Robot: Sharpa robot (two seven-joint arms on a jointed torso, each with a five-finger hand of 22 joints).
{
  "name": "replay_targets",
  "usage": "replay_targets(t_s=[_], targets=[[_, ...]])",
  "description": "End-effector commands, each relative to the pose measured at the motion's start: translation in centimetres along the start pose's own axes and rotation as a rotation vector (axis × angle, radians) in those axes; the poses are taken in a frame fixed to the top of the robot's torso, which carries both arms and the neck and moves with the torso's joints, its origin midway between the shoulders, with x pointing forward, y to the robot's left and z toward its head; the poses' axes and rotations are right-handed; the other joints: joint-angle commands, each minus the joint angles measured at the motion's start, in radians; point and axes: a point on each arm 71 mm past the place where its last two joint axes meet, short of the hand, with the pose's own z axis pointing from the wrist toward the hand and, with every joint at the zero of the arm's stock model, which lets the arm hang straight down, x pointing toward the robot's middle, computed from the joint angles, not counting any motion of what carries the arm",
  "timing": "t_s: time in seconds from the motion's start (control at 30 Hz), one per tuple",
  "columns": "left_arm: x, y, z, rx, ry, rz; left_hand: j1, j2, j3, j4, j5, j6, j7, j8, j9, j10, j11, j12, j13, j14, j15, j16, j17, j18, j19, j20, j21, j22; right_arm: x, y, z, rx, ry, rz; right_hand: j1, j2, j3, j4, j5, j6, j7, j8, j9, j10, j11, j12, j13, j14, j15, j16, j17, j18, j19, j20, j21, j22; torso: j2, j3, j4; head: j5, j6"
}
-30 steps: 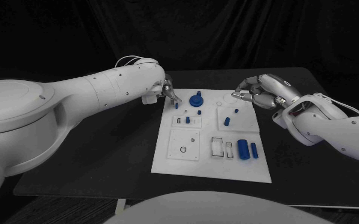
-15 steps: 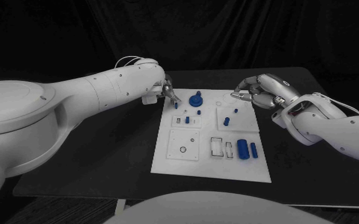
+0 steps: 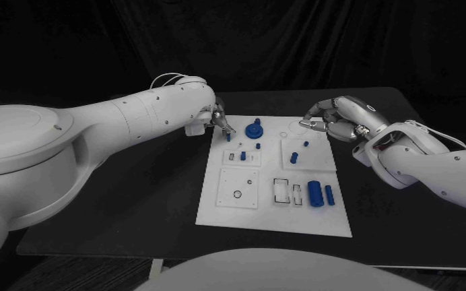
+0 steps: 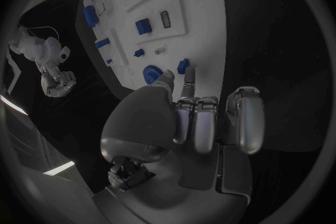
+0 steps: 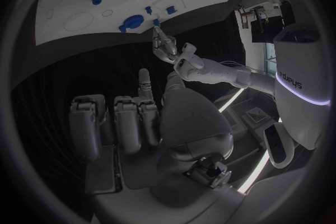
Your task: Assemble the parts on the task board
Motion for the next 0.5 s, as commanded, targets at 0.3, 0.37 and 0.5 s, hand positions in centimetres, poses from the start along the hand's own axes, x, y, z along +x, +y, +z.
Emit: replay_targets(t_s=[0.3, 0.37, 0.5], targets=[[0.44, -0.28, 0.02, -0.01, 0.033, 0.015, 0.007, 0.001, -0.004, -0.004, 0.006, 0.007, 0.003, 0.004, 0.002, 0.104, -0.002, 0.003, 0.263, 0.106, -0.005, 0.003, 0.263, 0.004, 0.042, -0.001, -0.011, 0.208, 0.11, 0.06, 0.01, -0.001, 0.004, 0.001, -0.001, 0.007, -0.006, 0.0, -0.005, -0.004, 0.004, -0.005, -0.001, 0.104, -0.005, 0.001, 0.261, 0.104, -0.003, 0.003, 0.263, 0.0, 0.085, -0.003, -0.003, 0.253, 0.0, 0.0002, -0.0002, -0.003, 0.0], [0.48, -0.28, 0.02, -0.014, 0.036, 0.017, 0.007, 0.001, -0.004, -0.004, 0.006, 0.007, 0.002, 0.004, 0.002, 0.104, -0.002, 0.003, 0.263, 0.106, -0.005, 0.003, 0.263, 0.004, 0.041, -0.001, -0.011, 0.208, 0.12, 0.06, 0.01, -0.001, 0.005, 0.001, -0.001, 0.007, -0.006, 0.0, -0.005, -0.004, 0.004, -0.005, -0.001, 0.104, -0.005, 0.001, 0.261, 0.104, -0.003, 0.003, 0.263, 0.0, 0.085, -0.003, -0.003, 0.253, 0.0, 0.0001, 0.0, -0.004, 0.0], [0.51, -0.23, 0.03, -0.021, 0.04, 0.019, 0.008, 0.003, -0.003, -0.006, 0.007, 0.009, 0.001, 0.005, 0.004, 0.104, -0.003, 0.003, 0.263, 0.106, -0.005, 0.003, 0.263, 0.005, 0.041, -0.001, -0.013, 0.208, 0.12, 0.05, 0.0, -0.001, 0.006, 0.001, -0.001, 0.007, -0.006, 0.0, -0.005, -0.004, 0.004, -0.005, -0.001, 0.104, -0.005, 0.001, 0.261, 0.104, -0.003, 0.003, 0.263, 0.0, 0.085, -0.003, -0.003, 0.253, 0.0, 0.0003, -0.0002, -0.003, 0.0]])
